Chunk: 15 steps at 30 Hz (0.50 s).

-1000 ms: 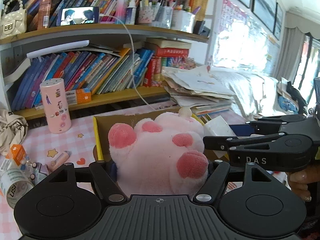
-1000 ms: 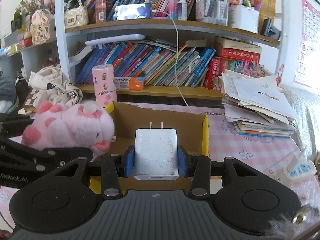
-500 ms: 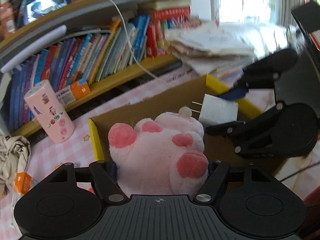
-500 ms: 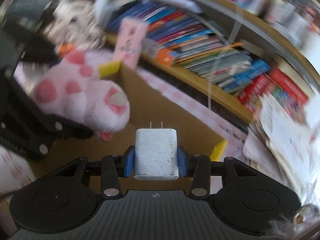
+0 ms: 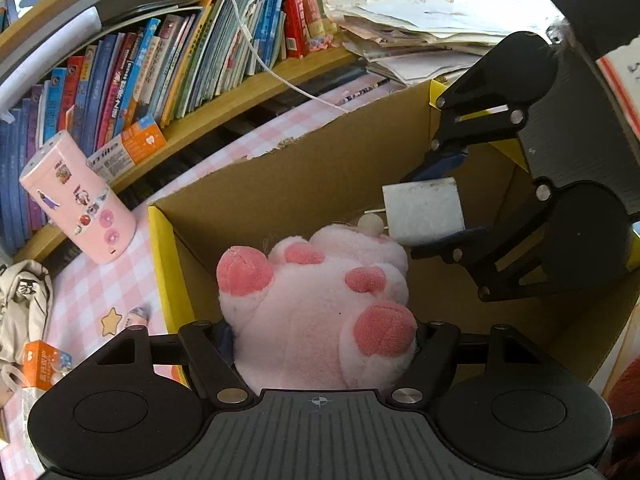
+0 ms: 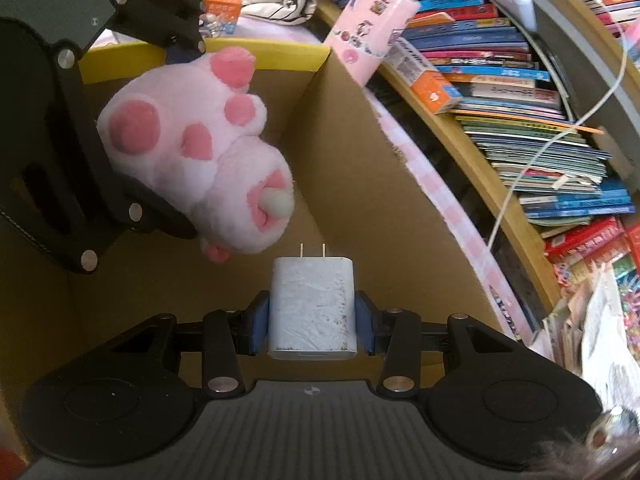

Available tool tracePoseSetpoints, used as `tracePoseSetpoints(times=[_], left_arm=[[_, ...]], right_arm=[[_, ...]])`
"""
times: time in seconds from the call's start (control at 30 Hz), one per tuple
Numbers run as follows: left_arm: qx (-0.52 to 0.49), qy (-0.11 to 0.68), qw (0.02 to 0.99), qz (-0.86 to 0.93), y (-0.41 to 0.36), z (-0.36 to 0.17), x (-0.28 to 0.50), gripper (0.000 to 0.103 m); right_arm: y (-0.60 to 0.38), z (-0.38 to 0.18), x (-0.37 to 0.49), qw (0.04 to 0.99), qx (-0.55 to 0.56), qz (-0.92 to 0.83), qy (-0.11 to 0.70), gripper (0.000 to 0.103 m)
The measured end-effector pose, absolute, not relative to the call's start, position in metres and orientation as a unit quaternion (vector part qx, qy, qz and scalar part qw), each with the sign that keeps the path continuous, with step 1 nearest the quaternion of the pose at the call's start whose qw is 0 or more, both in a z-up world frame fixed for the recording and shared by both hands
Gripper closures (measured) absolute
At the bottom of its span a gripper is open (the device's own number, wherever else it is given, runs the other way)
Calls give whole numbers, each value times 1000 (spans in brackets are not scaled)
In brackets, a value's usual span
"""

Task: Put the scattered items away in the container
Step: 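Lower both tools into the box and open them, releasing pig and charger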

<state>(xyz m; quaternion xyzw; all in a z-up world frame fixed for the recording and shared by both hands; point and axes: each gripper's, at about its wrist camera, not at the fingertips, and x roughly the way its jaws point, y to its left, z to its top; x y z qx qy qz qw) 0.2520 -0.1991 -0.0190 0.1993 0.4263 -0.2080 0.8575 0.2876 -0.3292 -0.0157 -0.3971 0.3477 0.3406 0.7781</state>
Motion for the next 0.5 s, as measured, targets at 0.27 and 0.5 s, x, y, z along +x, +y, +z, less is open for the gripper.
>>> tracePoseSetpoints(times=[0.27,0.5], left_arm=[[270,437,831,-215,-214,-30,256,25],[281,440,825,-214,-213,-31,253,25]], right_arm=[[-328,-19,292,769,-389,357,361,60],[-331,-22,293,766,-402,362,347,57]])
